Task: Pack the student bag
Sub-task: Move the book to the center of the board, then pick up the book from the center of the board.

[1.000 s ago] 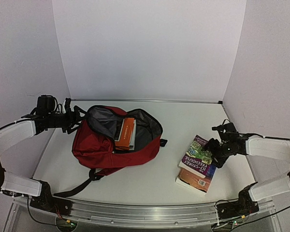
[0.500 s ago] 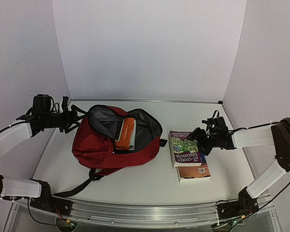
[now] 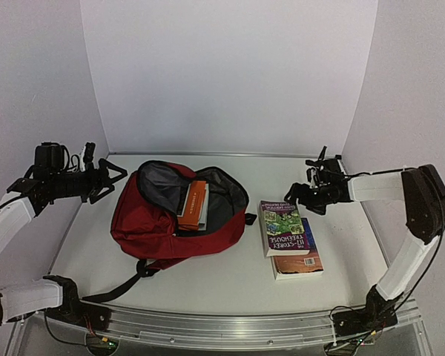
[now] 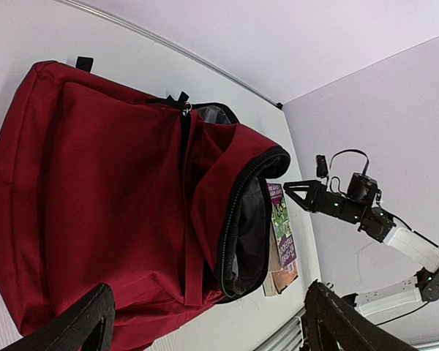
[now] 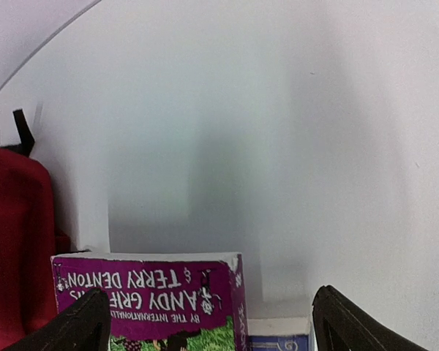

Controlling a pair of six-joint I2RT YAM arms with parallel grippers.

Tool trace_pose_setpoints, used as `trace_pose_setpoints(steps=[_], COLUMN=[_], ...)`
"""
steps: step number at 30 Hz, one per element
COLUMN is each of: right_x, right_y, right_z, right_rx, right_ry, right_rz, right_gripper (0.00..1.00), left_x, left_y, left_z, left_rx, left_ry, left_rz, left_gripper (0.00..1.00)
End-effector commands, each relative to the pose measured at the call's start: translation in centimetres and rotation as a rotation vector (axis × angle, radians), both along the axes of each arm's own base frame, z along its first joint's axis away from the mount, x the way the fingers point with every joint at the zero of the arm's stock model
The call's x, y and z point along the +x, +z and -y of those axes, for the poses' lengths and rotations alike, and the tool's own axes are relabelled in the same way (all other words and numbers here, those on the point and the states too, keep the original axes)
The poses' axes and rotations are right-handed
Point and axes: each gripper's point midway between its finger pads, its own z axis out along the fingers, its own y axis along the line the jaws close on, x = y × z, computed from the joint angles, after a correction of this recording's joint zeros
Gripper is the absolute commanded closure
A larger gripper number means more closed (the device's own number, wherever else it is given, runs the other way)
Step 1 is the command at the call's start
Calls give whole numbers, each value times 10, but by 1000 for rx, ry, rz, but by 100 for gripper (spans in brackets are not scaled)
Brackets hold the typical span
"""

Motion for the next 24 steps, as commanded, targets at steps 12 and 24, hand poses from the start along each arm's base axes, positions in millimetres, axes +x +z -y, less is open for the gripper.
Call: trace_pose_setpoints(steps=[12, 24], right_x=[-14, -10], right_y=[-32, 22], right_z=[-38, -54], right_rx=[246, 388], right_ry=[369, 406], right_rz=[-176, -110], right_gripper=[31, 89], left_x=[-11, -17], left_y=[6, 20], left_z=[-2, 8], left_rx=[8, -67], left_ry=[-5, -54], left_rz=[5, 33], left_gripper=[10, 11])
